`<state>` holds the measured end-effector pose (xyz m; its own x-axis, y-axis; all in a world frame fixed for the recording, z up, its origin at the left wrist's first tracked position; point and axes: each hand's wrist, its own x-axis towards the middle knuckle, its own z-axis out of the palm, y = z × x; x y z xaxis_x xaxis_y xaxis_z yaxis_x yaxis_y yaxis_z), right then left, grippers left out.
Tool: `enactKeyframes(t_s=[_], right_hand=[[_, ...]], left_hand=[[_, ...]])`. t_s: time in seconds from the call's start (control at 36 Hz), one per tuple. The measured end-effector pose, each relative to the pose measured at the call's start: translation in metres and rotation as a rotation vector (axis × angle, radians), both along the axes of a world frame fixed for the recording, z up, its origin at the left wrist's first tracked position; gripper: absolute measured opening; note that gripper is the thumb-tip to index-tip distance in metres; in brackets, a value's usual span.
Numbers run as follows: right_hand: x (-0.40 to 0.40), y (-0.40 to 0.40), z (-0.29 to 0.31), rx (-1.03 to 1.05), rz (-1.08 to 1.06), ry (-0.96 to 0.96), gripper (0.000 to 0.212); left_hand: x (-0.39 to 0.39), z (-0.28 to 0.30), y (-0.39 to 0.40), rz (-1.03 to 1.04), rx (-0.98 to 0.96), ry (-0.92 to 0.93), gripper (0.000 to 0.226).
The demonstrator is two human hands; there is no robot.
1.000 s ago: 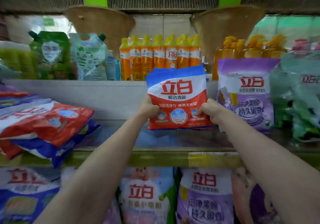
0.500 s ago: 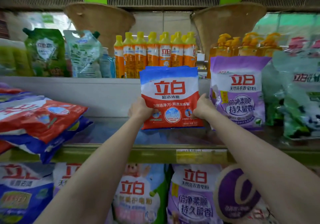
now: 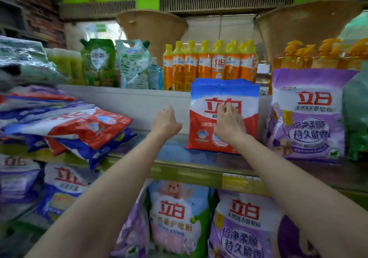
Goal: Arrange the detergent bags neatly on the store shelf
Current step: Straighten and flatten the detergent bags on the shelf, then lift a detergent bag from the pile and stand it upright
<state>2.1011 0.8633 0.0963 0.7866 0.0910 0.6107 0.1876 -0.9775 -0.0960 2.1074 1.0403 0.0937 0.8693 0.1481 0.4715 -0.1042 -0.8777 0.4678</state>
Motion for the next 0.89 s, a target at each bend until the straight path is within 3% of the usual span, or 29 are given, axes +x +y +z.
enactKeyframes(t_s=[0.42, 0.53, 0.61, 0.67, 0.72, 0.81, 0.89], right_hand=[[0.008, 0.171, 0.006, 0.066, 0.475, 0.071, 0.038], [0.013, 0.212, 0.009, 0.064, 0.578, 0.133, 0.044], [0.020, 0.239, 0.007, 0.101, 0.664, 0.249, 0.039], [0.022, 0.254, 0.004, 0.103, 0.735, 0.366, 0.042], [0.024, 0.266, -0.001, 0.026, 0.771, 0.428, 0.047], [0.028, 0.277, -0.003, -0.079, 0.725, 0.394, 0.050], [0.032, 0.278, 0.001, -0.104, 0.705, 0.399, 0.049]], left_hand=[[-0.068, 0.022, 0.161, 0.460, 0.062, -0.069, 0.041], [-0.083, 0.023, 0.204, 0.635, 0.087, 0.037, 0.054], [-0.094, 0.025, 0.229, 0.754, 0.002, 0.178, 0.076], [-0.097, 0.027, 0.244, 0.742, -0.100, 0.273, 0.083], [-0.097, 0.029, 0.258, 0.653, -0.191, 0.318, 0.075], [-0.099, 0.033, 0.266, 0.546, -0.315, 0.325, 0.065], [-0.099, 0.035, 0.268, 0.483, -0.471, 0.358, 0.075]])
